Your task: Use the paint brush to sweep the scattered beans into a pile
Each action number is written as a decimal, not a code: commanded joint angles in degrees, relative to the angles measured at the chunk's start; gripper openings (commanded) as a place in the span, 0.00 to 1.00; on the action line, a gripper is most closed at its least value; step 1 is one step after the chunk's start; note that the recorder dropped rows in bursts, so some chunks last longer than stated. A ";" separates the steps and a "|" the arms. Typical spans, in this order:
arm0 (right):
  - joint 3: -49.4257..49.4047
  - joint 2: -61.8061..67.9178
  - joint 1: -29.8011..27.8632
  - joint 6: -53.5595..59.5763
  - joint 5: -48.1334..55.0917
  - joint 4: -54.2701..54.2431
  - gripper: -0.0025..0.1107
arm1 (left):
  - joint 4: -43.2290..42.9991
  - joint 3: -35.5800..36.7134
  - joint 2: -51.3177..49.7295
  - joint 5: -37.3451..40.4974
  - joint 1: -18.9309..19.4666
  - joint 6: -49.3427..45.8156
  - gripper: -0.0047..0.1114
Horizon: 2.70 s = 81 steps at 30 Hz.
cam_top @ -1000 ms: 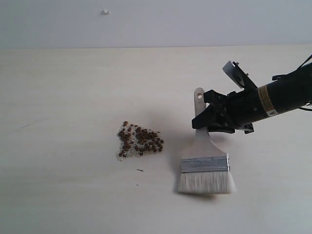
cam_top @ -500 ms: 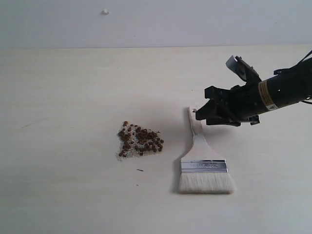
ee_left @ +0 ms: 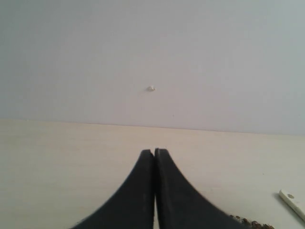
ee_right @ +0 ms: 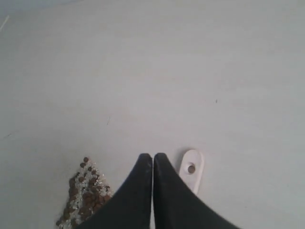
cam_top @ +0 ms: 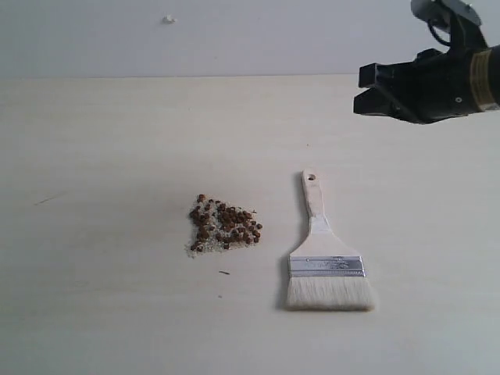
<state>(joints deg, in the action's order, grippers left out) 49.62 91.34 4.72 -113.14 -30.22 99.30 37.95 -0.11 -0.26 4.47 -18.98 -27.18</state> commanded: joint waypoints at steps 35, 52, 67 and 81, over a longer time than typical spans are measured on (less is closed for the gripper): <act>-35.16 -63.45 -0.01 32.21 14.46 -35.85 0.02 | -0.03 0.11 0.26 0.08 -0.38 0.16 0.04; -40.18 -84.43 -0.01 34.56 51.03 -34.14 0.02 | -0.03 0.11 0.26 0.08 -0.38 0.16 0.04; -42.78 -84.43 -0.01 86.85 35.80 -79.12 0.02 | -0.03 0.11 0.26 0.08 -0.38 0.16 0.04; -49.62 -91.34 -0.01 117.85 41.36 -101.68 0.02 | -0.03 0.11 0.26 0.08 -0.38 0.16 0.04</act>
<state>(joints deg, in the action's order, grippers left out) 0.25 0.39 4.72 7.83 10.32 -5.42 37.95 -0.11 -0.26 4.47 -18.98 -27.18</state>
